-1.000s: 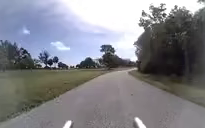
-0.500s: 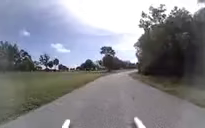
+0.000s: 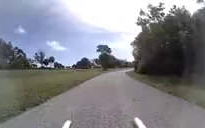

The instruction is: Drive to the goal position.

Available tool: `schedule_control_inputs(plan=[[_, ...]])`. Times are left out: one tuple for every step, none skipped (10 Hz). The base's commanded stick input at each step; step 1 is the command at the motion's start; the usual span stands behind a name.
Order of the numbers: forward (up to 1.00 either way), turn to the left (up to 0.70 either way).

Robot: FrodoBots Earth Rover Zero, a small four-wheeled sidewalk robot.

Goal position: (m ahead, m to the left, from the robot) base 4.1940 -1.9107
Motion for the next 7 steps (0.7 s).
schedule_control_inputs(plan=[[0.5,0.0],[0.5,0.0],[0.5,0.0],[0.5,0.0],[0.5,0.0],[0.5,0.0],[0.5,0.0]])
